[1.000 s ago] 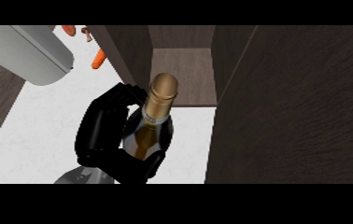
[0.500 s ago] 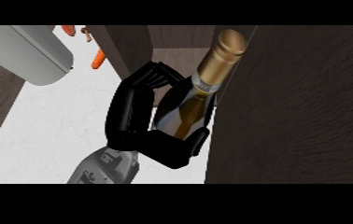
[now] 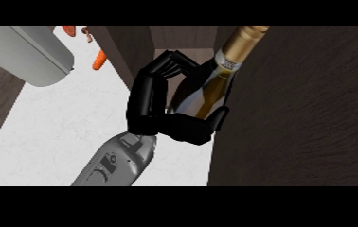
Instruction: Pick up the wine, place it into the cabinet and close the cabinet
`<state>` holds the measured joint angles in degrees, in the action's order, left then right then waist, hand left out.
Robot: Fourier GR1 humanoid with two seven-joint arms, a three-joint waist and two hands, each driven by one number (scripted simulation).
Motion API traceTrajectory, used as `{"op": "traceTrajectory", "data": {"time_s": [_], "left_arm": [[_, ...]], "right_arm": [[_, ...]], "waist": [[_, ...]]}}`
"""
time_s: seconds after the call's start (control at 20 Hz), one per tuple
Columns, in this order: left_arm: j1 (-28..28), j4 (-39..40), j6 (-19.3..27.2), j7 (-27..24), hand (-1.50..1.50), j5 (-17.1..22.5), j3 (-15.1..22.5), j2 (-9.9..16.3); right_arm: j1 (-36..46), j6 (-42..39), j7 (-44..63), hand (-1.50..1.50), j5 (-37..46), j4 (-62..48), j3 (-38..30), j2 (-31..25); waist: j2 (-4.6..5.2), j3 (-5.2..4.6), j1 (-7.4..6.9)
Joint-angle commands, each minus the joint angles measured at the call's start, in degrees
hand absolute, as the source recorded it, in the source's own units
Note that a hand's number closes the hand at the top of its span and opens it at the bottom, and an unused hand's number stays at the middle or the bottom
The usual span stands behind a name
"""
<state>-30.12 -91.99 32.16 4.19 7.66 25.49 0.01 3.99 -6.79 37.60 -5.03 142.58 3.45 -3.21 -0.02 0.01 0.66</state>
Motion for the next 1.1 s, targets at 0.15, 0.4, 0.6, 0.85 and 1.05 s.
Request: {"op": "traceTrajectory", "data": {"time_s": [0.15,0.4,0.6,0.85,1.05], "left_arm": [[2.03,4.51,-0.07,-6.66,1.50,3.71,-0.27,-0.01],[-0.17,7.68,6.21,-10.49,1.50,8.77,4.16,-0.01],[0.51,9.76,1.70,-13.02,1.50,10.96,-1.53,-0.01],[0.21,18.38,1.34,-19.95,1.50,12.09,0.66,-0.01],[-2.51,18.98,4.90,-15.93,1.50,5.85,1.70,0.00]], "right_arm": [[-2.92,0.00,2.61,-1.50,-3.69,7.86,-0.68,-0.01],[-0.15,0.15,4.43,-1.50,-4.16,6.90,-0.65,-0.64],[-2.06,-0.04,5.41,-1.50,-6.88,9.28,-2.14,-0.36],[2.38,1.15,4.68,-1.50,-3.47,5.53,-1.17,0.04],[1.29,-0.17,2.04,-1.50,-4.94,3.96,-1.93,0.15]], "waist": [[-0.02,-0.02,-0.11],[0.00,-0.04,0.05],[-0.08,-0.03,0.09],[0.06,-0.05,-0.02],[-0.05,-0.01,-0.31]]}}
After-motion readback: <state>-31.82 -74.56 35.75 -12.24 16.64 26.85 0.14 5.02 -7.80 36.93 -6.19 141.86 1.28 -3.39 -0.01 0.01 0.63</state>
